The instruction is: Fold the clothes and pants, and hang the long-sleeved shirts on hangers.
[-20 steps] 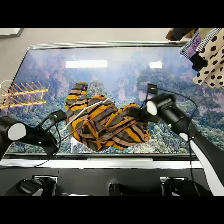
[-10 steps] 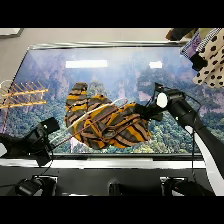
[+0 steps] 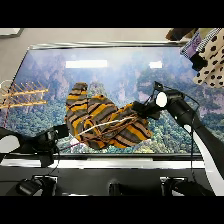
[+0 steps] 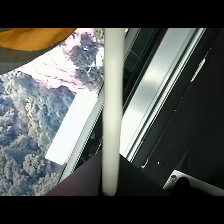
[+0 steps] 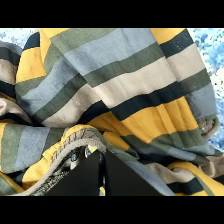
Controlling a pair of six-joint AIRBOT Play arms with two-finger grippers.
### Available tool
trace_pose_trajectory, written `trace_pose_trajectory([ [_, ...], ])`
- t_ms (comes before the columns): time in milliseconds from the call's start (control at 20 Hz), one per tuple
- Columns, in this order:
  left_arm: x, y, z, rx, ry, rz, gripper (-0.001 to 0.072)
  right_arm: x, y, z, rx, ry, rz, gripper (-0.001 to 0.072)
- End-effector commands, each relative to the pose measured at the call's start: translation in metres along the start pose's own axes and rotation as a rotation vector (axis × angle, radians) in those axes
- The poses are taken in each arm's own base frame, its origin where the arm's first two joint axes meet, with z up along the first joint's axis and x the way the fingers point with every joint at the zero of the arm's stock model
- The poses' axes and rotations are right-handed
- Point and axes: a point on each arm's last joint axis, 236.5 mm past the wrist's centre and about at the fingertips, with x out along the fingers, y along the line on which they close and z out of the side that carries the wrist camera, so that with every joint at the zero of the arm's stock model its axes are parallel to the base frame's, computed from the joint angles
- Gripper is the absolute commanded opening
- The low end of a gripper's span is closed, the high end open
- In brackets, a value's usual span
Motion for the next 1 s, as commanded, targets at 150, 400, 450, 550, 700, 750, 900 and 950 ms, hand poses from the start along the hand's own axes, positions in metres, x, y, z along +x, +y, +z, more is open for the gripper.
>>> trace_pose_trajectory([
  [150,0.009,0.010,0.007,0.013,-0.007,0.007,0.0024,0.000,0.003,-0.002,0.010,0.009,0.009,0.0023],
  [400,0.006,0.021,-0.001,-0.068,-0.009,0.029,0.0022,0.000,0.002,0.000,0.007,0.001,0.006,0.0023],
  [450,0.006,0.021,-0.003,-0.070,-0.004,0.021,0.0023,0.000,0.003,0.001,0.007,-0.004,0.009,0.0023],
  [550,0.007,0.018,-0.002,-0.068,-0.006,0.005,0.0023,0.000,0.004,0.003,0.007,-0.014,0.016,0.0024],
  [700,0.009,0.018,-0.001,-0.071,-0.003,-0.003,0.0023,0.000,0.005,0.004,0.015,-0.018,0.020,0.0024],
  [750,0.010,0.018,-0.001,-0.072,0.000,-0.006,0.0023,0.000,0.005,0.004,0.015,-0.018,0.020,0.0024],
  [900,0.013,0.014,0.003,-0.047,-0.011,-0.036,0.0023,0.000,0.008,0.006,0.017,-0.025,0.032,0.0023],
  [950,0.015,0.013,0.004,-0.047,-0.009,-0.049,0.0023,-0.001,0.012,0.006,0.012,-0.026,0.047,0.0023],
])
